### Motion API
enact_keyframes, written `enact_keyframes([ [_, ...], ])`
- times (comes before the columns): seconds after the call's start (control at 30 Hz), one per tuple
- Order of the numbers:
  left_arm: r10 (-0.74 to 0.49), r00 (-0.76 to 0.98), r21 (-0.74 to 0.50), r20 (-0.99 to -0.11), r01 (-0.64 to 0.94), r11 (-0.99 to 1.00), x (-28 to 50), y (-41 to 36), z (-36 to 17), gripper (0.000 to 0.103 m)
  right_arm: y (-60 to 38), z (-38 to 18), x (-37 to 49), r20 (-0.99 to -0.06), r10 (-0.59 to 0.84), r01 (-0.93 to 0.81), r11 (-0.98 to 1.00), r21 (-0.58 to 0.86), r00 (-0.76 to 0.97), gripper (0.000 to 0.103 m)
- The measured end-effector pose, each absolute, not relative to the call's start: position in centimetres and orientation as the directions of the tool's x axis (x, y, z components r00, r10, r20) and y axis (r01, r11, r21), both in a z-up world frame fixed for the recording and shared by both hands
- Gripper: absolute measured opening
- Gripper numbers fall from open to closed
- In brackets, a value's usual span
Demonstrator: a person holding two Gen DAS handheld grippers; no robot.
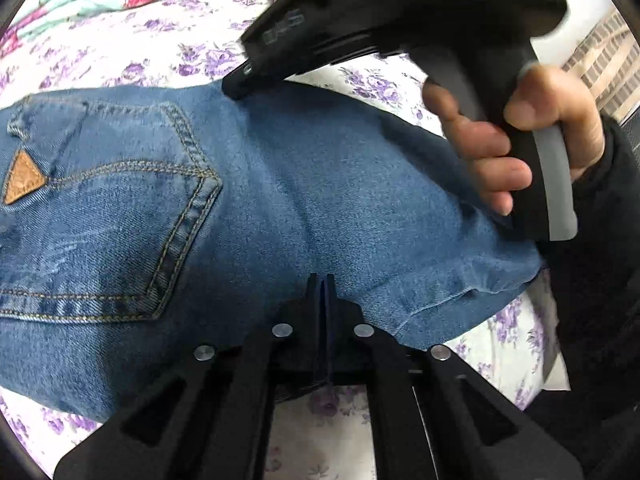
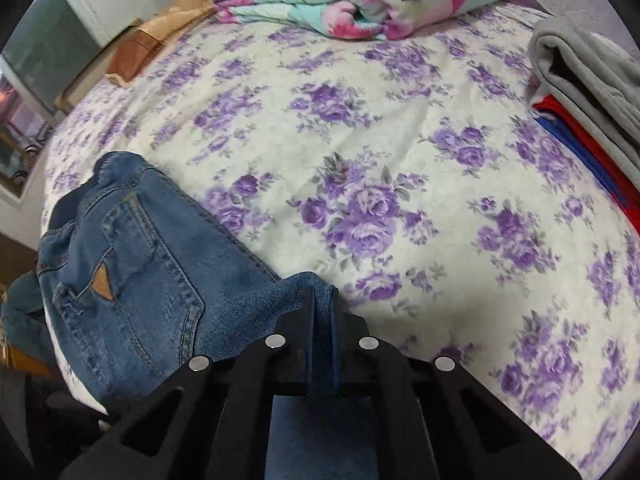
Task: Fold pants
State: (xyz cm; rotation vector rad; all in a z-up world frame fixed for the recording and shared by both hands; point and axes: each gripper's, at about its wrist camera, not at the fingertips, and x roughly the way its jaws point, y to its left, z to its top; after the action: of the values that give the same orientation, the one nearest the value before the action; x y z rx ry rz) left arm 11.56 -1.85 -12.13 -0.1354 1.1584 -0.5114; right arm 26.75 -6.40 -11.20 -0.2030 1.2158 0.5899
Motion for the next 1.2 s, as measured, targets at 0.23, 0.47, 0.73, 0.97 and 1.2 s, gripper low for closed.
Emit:
enact_keyframes([
  [0.23,-0.493,0.352,-0.391,-0.795,0.324,0.862,13.4,-0.1,-6.0,0.002,-11.4,-3.4,21.5,-0.866,0.294,-0.452,0.888,0.090,0.405,0.036],
  [0.47,-0.547,0.232,-0.480,-0.804,0.290,0.828,20.8,-2.5,-8.3,0.002,-14.7,-5.1,11.0,-0.881,0.320,-0.429,0.890,0.154,0.348,0.012],
  [0.73,-0.582,0.107,-0.550,-0.806,0.225,0.804,23.6,-2.7,-13.7,0.002,-17.0,-12.4,8.1,-0.906,0.303,-0.266,0.937,0.226,0.295,0.004],
  [0.97,-0.473,0.253,-0.387,-0.844,0.324,0.863,19.3,-3.7,-9.5,0.001,-20.3,-7.2,4.1,-0.805,0.332,-0.154,0.943,0.295,0.491,0.060],
  [1.2,-0.525,0.294,-0.382,-0.799,0.426,0.820,11.8,-5.1,-8.3,0.002,-33.2,-3.6,-4.9,-0.734,0.060,0.291,0.894,0.340,0.676,0.078],
])
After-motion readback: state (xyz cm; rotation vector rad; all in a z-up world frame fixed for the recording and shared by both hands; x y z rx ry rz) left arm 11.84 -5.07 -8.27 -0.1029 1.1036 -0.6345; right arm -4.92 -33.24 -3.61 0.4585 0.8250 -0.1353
